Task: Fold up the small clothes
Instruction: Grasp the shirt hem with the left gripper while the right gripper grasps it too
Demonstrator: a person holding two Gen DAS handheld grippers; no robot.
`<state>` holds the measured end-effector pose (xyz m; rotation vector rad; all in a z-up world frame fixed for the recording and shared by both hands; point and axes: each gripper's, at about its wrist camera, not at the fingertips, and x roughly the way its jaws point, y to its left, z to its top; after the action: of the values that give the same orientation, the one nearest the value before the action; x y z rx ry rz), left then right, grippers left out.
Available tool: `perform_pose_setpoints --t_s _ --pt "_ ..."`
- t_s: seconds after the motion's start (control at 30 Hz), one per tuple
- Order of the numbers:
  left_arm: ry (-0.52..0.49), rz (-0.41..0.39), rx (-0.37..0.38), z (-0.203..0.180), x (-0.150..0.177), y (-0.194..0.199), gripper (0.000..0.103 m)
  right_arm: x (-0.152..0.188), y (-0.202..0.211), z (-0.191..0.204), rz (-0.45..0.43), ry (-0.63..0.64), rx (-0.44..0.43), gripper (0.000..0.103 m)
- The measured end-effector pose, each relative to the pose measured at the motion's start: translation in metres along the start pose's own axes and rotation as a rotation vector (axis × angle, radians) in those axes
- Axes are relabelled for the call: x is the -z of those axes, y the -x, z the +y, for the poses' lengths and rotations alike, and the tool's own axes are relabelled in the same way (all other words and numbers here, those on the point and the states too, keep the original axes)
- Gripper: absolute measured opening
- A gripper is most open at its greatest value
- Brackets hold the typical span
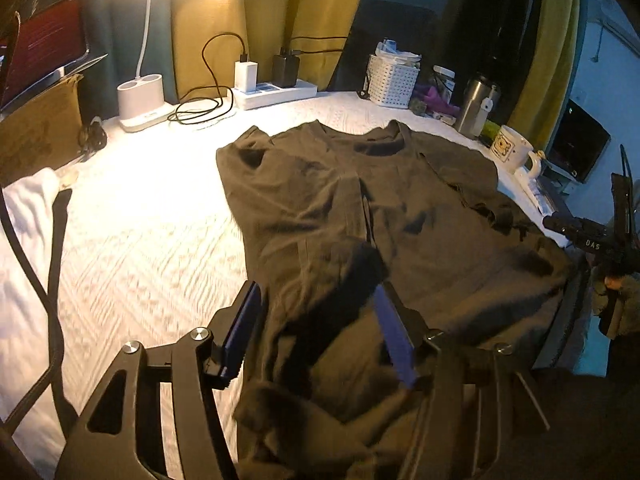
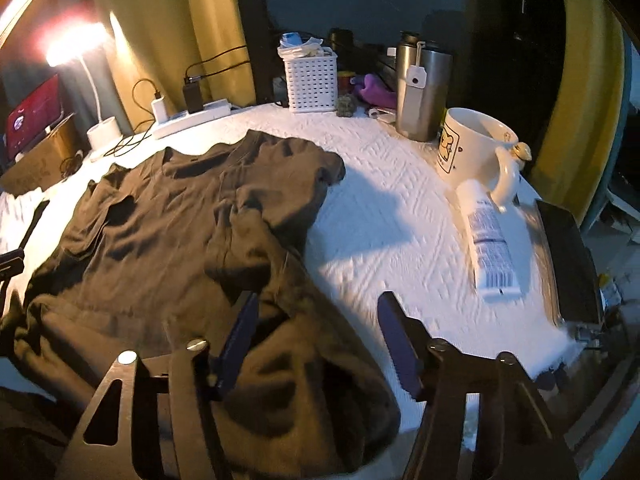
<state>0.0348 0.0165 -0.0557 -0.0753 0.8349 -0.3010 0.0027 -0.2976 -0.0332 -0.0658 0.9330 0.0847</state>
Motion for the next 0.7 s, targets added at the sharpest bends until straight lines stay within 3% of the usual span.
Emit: perform_pose_setpoints --t_s 0.27,0.37,0.5,0.7 --pt "-0.014 0.025 -0.027 0.004 0.028 0.011 0.060 0.021 0.003 0.019 0.030 0.094 -0.045 0.050" --pt "-0.021 0.044 -0.037 0.006 0.036 0.013 0.060 0.028 -0.005 0.027 0.066 0.135 -0.040 0.040" --pt "-0.032 0.065 -0.037 0.007 0.045 0.013 0.060 0.035 -0.009 0.022 0.097 0.126 -0.009 0.039" --pt "-0.025 0.074 -0.049 0.015 0.050 0.013 0.060 0.039 -0.020 0.014 0.132 0.086 -0.031 0.039"
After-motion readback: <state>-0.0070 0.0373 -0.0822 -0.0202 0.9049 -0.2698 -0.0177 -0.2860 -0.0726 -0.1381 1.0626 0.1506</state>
